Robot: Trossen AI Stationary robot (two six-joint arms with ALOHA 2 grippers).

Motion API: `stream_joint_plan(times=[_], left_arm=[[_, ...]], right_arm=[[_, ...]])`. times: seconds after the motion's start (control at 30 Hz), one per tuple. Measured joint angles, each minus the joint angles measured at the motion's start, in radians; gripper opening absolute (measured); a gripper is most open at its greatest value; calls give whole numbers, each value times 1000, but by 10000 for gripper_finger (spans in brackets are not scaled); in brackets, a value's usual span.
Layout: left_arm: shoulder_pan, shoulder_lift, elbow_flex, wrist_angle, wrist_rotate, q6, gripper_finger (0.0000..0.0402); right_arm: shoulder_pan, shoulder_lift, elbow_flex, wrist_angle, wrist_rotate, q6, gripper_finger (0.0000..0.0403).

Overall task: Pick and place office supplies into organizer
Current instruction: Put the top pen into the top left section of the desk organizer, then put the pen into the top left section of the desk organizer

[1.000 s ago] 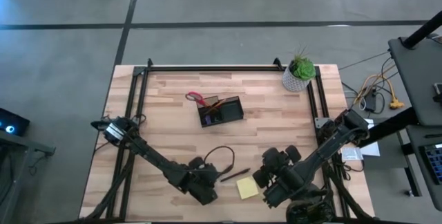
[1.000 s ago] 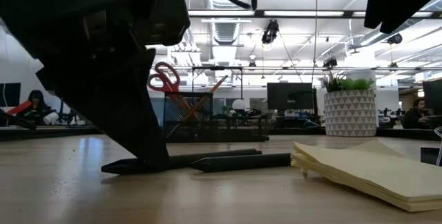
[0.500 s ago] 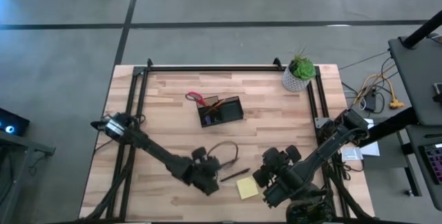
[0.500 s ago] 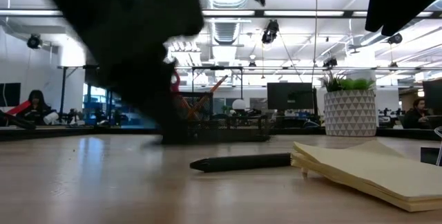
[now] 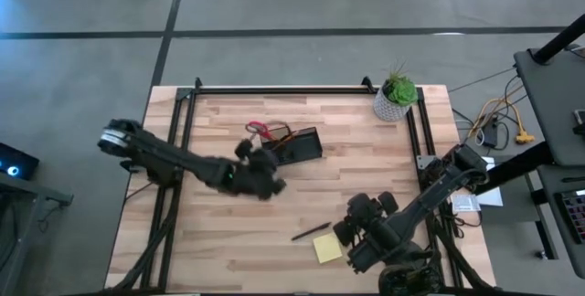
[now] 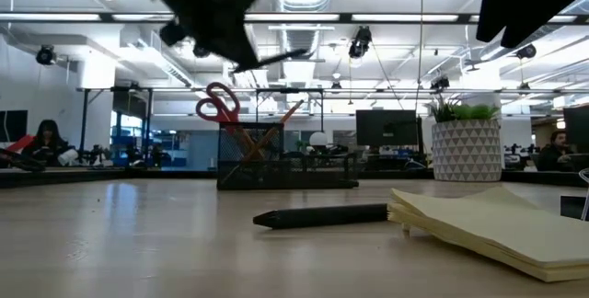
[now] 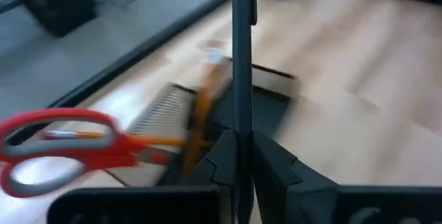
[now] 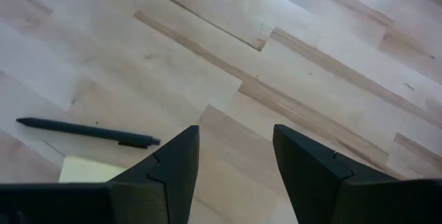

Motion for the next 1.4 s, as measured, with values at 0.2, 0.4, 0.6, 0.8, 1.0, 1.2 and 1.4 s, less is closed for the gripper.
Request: stream_joint_plan(times=[0.2, 0.4, 0.6, 0.8, 1.0, 1.2, 1.4], left_arm=[[173, -107, -233, 398, 50, 225, 7], [283, -113, -338, 458, 151, 281, 7], [323, -71, -383, 540, 253, 331, 7], [325, -15, -391, 569, 197, 329, 12], [326, 16, -393, 583, 180, 325, 66], [327, 3, -392, 569, 268, 275, 94], [276, -117, -399, 538, 406, 196, 100]], right_arm=[[-10, 0, -2, 0, 2, -6, 180], [-9, 0, -4, 0, -3, -5, 180], [-15, 0, -6, 0, -5, -5, 180], [-26, 0, -6, 1, -6, -5, 180], [-26, 0, -6, 6, -17, -2, 180], [-26, 0, -6, 6, -17, 3, 180], [-27, 0, -6, 5, -44, -3, 180]])
